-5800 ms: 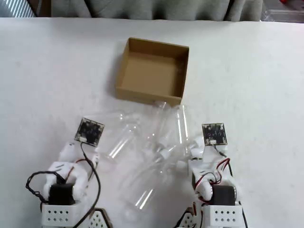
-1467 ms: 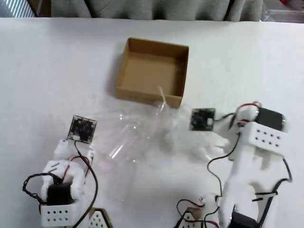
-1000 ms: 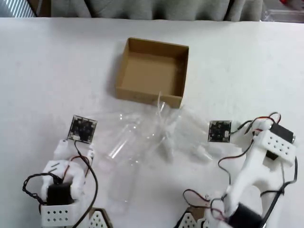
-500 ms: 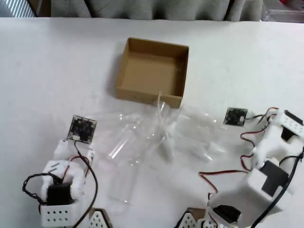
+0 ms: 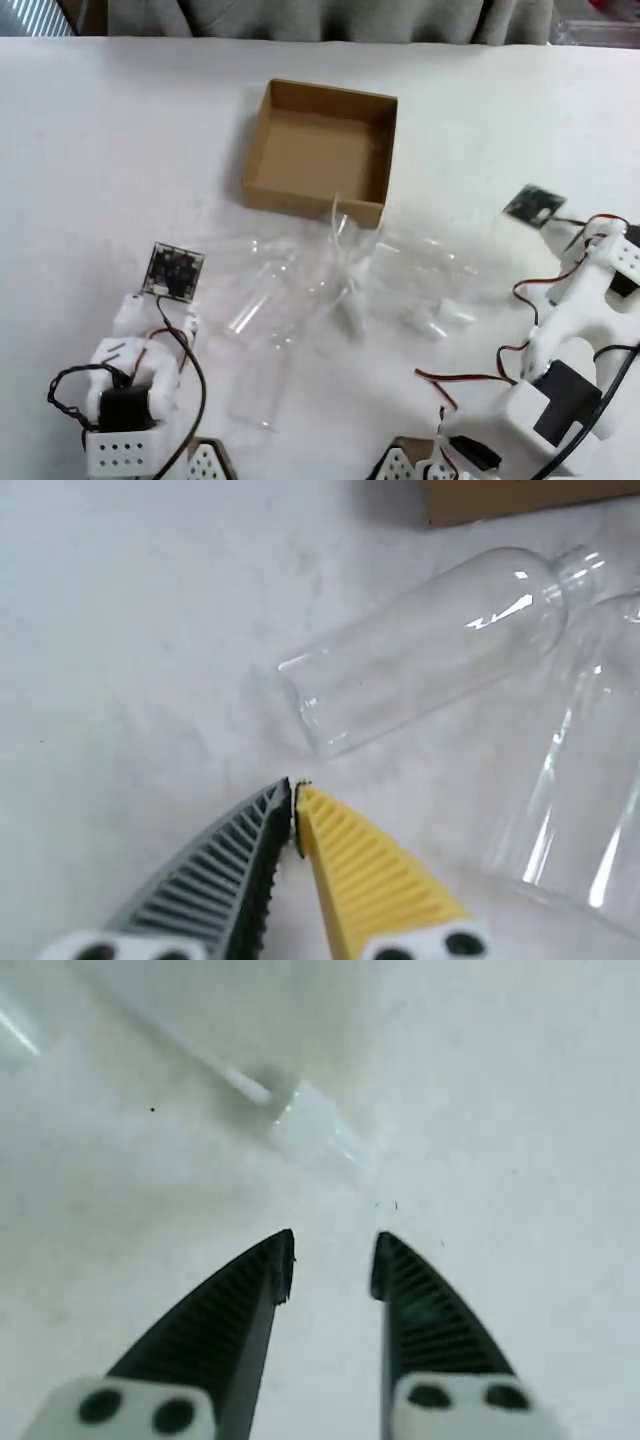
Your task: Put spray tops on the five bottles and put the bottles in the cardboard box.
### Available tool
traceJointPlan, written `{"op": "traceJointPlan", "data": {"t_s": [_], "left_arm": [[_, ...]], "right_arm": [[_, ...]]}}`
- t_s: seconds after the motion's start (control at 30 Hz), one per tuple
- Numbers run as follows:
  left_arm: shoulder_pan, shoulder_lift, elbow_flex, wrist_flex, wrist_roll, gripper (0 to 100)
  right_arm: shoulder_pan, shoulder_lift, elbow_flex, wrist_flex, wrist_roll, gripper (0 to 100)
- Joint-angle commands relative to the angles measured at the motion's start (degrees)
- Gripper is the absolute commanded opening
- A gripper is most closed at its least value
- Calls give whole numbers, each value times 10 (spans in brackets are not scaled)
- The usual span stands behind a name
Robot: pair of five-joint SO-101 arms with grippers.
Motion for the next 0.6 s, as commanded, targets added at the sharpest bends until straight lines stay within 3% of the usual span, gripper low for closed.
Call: {"op": "traceJointPlan", "data": {"t_s": [0.0, 0.1, 0.23, 0.57], "left_arm": [[-7, -8, -2, -11, -7, 23], [-7, -8, -2, -11, -7, 23], [-7, -8, -2, -11, -7, 23], [-7, -8, -2, -11, -7, 23]], "right_arm": [[37, -25, -25, 6, -176, 46], [62, -11, -25, 5, -286, 15], [72, 18, -22, -50, -376, 15], [27, 116, -26, -130, -406, 16]]}}
